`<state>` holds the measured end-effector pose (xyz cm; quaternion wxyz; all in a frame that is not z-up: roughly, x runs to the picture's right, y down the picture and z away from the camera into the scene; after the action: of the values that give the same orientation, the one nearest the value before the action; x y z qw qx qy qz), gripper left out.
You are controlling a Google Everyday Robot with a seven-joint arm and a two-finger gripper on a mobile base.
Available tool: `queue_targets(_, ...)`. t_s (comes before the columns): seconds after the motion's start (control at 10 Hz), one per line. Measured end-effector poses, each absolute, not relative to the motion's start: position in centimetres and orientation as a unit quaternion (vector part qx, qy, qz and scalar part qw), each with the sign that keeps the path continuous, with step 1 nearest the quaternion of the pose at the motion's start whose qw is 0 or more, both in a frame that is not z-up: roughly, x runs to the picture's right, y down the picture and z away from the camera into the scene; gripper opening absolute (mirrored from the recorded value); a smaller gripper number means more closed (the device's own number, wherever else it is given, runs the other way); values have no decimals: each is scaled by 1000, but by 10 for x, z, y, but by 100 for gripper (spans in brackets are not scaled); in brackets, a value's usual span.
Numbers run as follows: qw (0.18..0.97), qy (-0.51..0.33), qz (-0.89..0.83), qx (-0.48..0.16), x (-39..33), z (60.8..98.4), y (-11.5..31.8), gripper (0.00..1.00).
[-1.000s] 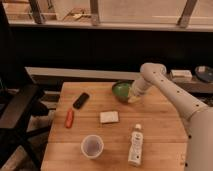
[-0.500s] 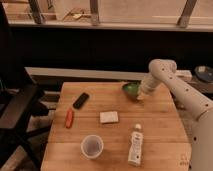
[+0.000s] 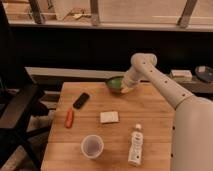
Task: Drag the ceramic bowl in a circle
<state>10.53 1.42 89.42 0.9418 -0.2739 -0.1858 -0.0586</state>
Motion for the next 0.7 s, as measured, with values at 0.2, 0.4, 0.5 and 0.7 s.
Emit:
queue_targets(0.2, 931, -204, -92, -286, 83, 877, 36, 0)
queue_targets(0.4, 912, -207, -103, -340, 105, 833, 98, 0)
queue_targets(0.5, 909, -197, -92, -356, 123, 822, 113, 0)
queue_targets(0.7, 914, -161, -40, -369, 171, 814, 120, 0)
